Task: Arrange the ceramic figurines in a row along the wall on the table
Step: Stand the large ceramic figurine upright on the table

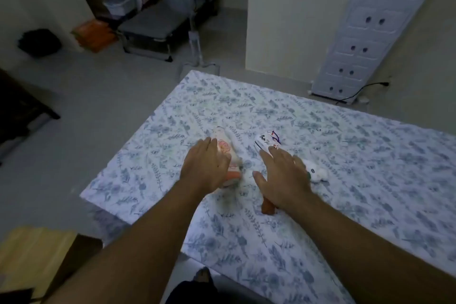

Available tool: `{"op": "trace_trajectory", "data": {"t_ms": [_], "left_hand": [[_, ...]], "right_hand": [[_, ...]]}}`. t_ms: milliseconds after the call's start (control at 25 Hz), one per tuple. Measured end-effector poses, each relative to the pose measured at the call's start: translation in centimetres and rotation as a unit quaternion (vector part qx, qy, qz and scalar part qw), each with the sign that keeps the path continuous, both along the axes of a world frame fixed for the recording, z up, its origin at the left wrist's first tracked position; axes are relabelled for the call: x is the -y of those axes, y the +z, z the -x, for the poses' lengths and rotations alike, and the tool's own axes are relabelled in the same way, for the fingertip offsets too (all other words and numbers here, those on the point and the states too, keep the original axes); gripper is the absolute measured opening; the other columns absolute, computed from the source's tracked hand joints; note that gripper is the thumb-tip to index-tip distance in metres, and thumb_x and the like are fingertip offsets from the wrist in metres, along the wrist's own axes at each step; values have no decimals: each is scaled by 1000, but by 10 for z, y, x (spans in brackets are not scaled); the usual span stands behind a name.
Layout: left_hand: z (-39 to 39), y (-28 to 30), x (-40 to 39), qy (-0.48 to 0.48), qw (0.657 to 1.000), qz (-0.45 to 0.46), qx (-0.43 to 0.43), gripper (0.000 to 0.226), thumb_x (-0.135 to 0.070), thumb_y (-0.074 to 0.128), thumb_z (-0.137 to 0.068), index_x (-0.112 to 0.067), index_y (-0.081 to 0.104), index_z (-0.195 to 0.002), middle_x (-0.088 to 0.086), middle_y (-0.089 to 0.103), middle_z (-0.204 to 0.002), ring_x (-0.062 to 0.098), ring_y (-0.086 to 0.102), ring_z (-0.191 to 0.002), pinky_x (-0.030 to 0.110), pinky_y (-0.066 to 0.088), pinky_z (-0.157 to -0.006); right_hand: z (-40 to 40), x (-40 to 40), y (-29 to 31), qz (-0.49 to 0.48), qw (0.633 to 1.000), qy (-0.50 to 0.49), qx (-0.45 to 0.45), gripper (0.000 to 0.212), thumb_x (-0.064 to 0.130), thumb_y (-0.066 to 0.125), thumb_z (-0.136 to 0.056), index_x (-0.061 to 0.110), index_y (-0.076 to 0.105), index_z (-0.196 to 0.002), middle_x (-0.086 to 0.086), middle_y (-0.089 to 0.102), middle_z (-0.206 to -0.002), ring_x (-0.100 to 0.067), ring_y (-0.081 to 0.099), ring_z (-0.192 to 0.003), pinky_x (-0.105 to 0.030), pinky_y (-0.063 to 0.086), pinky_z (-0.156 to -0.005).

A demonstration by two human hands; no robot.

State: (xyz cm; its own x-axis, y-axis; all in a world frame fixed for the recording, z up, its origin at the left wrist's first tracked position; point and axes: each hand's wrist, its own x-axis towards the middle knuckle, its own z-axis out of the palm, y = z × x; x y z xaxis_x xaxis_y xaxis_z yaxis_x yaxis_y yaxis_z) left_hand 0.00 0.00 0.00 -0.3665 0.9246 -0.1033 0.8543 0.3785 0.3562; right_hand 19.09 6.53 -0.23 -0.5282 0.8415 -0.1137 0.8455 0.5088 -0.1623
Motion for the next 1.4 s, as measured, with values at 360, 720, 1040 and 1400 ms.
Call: {"op": "trace_trajectory", "data": {"t_ms": [360, 720, 1040, 1400], "left_hand": [[69, -50, -34, 79, 958, 25, 276, 58, -55, 44, -97, -17, 45, -141, -6, 57, -130, 17, 56, -115, 35, 48, -93], [86, -91, -67, 137, 821, 46, 553, 27, -41, 50, -103, -23, 58, -122, -2, 72, -113, 15, 70, -103, 39, 57, -91], [96, -56, -58, 123, 828, -30, 547, 63, -23, 69, -95, -23, 38, -149, -3, 54, -134, 13, 67, -105, 31, 61, -81], [119, -45, -37, 15, 867, -112, 486, 76, -2, 88, -72, -24, 53, -136, -3, 51, -135, 14, 56, -121, 32, 57, -92]], "right_hand": [[100, -33, -32, 239, 959, -82, -129, 66, 51, 54, -91, 26, 34, -148, -4, 45, -148, -25, 45, -132, -49, 41, -107], [126, -47, -59, 392, 851, -211, -279, 71, 41, 57, -98, 30, 18, -157, 5, 30, -161, -13, 35, -142, -29, 28, -109], [119, -47, -38, 397, 818, -164, -382, 86, 11, 79, -83, 34, 31, -151, 7, 60, -134, 4, 65, -102, -20, 55, -81], [137, -31, -26, 366, 802, -106, -460, 89, -17, 78, -71, 27, 43, -141, 8, 63, -121, 11, 65, -100, -15, 56, -71]]}}
